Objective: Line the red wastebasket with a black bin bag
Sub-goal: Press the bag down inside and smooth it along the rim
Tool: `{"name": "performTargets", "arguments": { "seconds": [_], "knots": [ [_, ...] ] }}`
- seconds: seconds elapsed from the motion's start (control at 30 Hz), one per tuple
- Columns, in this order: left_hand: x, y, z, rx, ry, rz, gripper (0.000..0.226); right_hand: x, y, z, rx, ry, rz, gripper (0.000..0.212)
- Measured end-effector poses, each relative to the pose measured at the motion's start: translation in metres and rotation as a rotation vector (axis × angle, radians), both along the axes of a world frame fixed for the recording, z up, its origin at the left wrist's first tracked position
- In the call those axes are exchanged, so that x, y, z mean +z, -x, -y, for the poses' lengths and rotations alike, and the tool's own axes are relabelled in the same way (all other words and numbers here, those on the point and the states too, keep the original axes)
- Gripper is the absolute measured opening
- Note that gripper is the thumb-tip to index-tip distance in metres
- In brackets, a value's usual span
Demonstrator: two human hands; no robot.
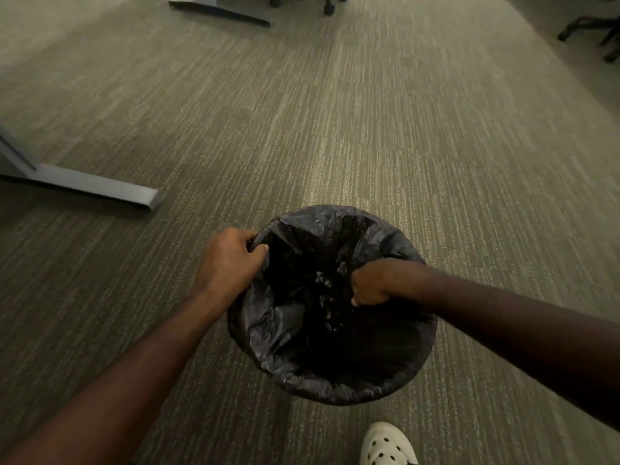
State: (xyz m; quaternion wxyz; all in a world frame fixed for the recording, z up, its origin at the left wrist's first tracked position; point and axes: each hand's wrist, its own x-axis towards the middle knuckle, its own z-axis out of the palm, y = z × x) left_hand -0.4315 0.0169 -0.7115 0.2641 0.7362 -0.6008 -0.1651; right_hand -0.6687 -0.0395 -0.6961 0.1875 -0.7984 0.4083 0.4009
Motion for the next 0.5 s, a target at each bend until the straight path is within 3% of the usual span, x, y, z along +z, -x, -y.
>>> {"name": "performTargets", "arguments": {
  "seconds": [0.1,0.2,0.3,0.4,0.5],
  "knots": [
    [0.001,0.004,-0.001,0.007,0.009,-0.024,0.023,0.012,0.004,-0.008,-0.040,0.027,0.058,0.043],
    [0.001,0.000,0.001,-0.009,-0.011,-0.038,0.025,0.032,0.010,-0.006,-0.172,0.090,0.299,0.029],
    [0.003,-0.008,0.003,-0.028,-0.068,-0.111,0.036,0.048,0.028,0.001,-0.328,0.387,0.523,0.017],
    [0.011,-0.023,0.004,0.015,-0.081,-0.203,0.036,0.049,0.057,0.002,-0.330,0.686,0.471,0.016],
    [0.017,-0.048,0.006,0.045,-0.174,-0.294,0.036,0.048,0.090,0.004,-0.587,0.566,0.393,0.040]
  ]
}}
